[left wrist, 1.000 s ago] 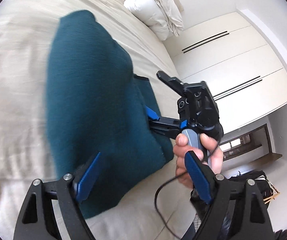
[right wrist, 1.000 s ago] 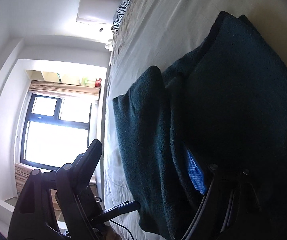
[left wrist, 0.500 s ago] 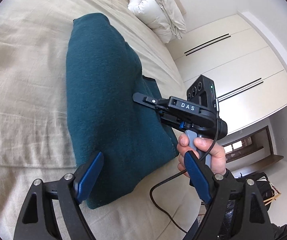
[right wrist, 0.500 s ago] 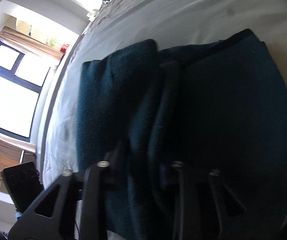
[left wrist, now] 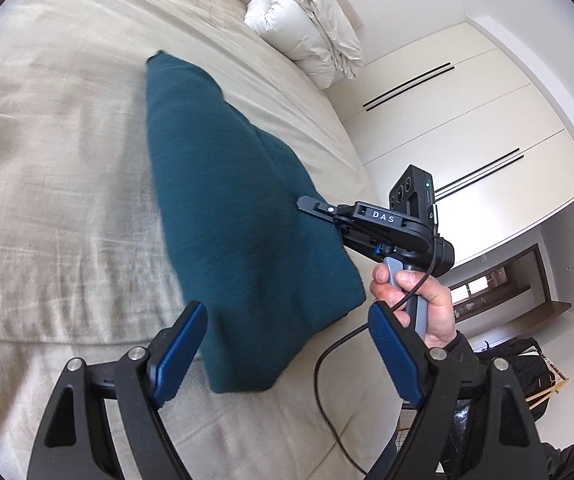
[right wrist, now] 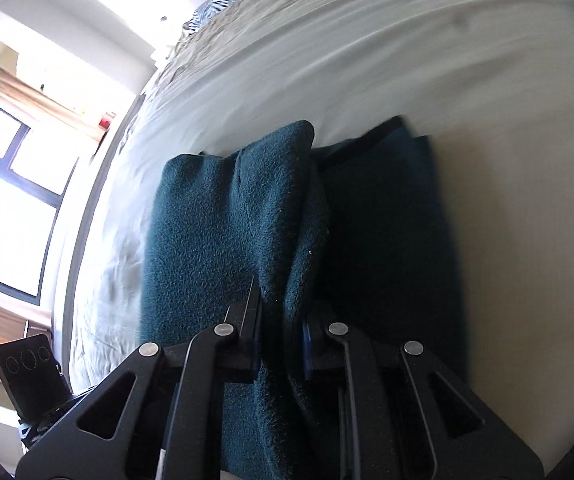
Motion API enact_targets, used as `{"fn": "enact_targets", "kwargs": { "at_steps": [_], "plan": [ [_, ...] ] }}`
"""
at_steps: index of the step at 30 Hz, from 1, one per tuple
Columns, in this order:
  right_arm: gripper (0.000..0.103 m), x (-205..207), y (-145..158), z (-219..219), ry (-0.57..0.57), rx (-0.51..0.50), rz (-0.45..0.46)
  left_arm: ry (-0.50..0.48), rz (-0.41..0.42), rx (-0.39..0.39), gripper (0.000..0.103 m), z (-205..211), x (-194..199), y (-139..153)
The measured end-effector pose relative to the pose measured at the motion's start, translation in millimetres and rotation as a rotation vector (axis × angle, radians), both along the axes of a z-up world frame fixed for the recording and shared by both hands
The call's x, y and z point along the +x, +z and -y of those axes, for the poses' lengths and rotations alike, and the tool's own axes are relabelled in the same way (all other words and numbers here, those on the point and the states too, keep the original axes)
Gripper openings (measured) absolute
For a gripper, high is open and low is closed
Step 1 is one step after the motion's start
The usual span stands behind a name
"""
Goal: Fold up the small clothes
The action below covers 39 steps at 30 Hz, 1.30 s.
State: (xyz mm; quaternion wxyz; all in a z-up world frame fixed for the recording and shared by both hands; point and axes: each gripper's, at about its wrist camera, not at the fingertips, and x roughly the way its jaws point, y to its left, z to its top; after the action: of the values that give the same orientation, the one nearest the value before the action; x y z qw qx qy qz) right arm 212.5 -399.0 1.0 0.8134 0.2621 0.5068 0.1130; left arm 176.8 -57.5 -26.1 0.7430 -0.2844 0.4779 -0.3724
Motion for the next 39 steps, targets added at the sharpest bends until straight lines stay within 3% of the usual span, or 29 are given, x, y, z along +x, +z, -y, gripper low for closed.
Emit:
{"fn": "enact_targets", "kwargs": {
  "at_steps": [4, 13, 14, 26, 31, 34, 36, 39],
  "plan": [
    [0.013, -8, 0, 27, -0.041, -0.002, -0.020, -0.008, -0.001, 0.003, 0.084, 2, 0, -2],
    [0.013, -16, -4, 37, -0.049, -0.029, -0.042, -0.008, 0.010, 0.004, 0.084, 3, 3, 4],
    [0.013, -12, -5, 21, -0.047, -0.033, -0.043, -0.007, 0.010, 0.004, 0.084, 2, 4, 4],
    [0.014, -15, -38, 17, -0.068, 0.001, -0.034, 0.000, 0.019, 0.050, 0.084, 6, 9, 8],
    [0.026, -29, -42, 27, -0.153, 0.122, -0.029, 0.007, 0.118, 0.139, 0.084, 16, 23, 30],
    [0.027, -46, -18, 28, -0.209, 0.036, 0.050, 0.011, 0.182, 0.184, 0.083, 27, 37, 42],
    [0.027, -56, 2, 25, -0.216, 0.005, 0.118, 0.006, 0.240, 0.221, 0.077, 39, 48, 51],
    [0.027, -67, 23, 13, -0.176, 0.049, 0.218, -0.005, 0.322, 0.303, 0.064, 64, 66, 58]
  ]
}}
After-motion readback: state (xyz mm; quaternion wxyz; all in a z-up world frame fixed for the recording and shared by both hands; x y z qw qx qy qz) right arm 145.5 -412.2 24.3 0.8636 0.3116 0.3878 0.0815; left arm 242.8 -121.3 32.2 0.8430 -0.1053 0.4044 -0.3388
